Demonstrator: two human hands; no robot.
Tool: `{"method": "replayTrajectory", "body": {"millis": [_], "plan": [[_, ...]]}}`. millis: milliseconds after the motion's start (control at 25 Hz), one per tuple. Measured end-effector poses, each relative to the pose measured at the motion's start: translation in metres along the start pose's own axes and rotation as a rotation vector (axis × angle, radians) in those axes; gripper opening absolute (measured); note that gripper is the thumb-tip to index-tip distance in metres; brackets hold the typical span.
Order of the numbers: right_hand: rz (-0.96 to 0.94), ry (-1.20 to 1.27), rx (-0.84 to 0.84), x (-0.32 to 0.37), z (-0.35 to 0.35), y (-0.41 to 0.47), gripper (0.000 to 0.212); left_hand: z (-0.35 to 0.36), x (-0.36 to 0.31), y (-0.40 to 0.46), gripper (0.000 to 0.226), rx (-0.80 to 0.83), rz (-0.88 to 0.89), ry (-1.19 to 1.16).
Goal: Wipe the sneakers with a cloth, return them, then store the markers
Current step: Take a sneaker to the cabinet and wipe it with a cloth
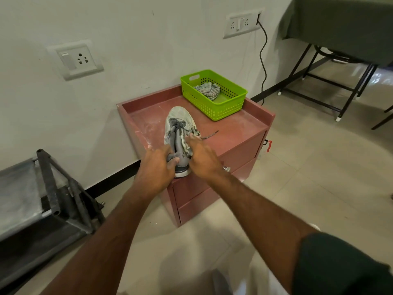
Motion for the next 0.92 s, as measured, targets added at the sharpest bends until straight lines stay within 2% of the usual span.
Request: {"method": "replayTrajectory", "body": {"millis": [120,360,520,640,680,760,800,840,920], "plan": [[0.082,0.037,0.021,-0.003,-0.003,0.008,0.070,-0.003,0.002,0.000,0.024,-0.027,-0.030,-0.009],[0.024,-0.007,0.146,0.021,-0.016,-0.031,0.065,-0.001,-0.003,0.005,0.024,-0.055,-0.046,0.042],[-0.078,-0.151,0.054,0.016,-0.003,-0.006,0.070,-0.005,-0.002,0.001,0.019,-0.031,-0.036,-0.002],[0.078,-0.083,0.093,-0.002,-0.001,0.015,0.065,-0.006,0.000,0.000,0.021,-0.025,-0.047,-0.024],[0.181,0.016,0.054,-0.012,-0.009,0.019,0.056,-0.005,0.002,0.001,0.022,-0.022,-0.062,-0.022],[0.328,0.103,-0.136,-0.033,-0.031,0.023,0.038,-0.003,0.006,0.003,0.023,-0.013,-0.105,-0.001],[0.340,0.124,-0.205,-0.035,-0.038,0.019,0.040,-0.003,0.007,0.003,0.024,-0.009,-0.122,0.013],[0.295,0.128,-0.199,-0.029,-0.034,0.015,0.049,-0.003,0.007,0.002,0.024,-0.008,-0.128,0.023],[0.133,0.090,-0.021,-0.002,-0.011,0.006,0.068,-0.004,0.004,0.002,0.023,-0.014,-0.125,0.019]]}}
Point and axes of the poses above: each hand's wrist, its own y-axis towards the middle knuckle, its own z-axis out of the palm, x = y × z, the point moved 10 cm from there along y, towards the middle knuckle, and after that the axes turned 12 degrees about -x, right-handed, at the moved point
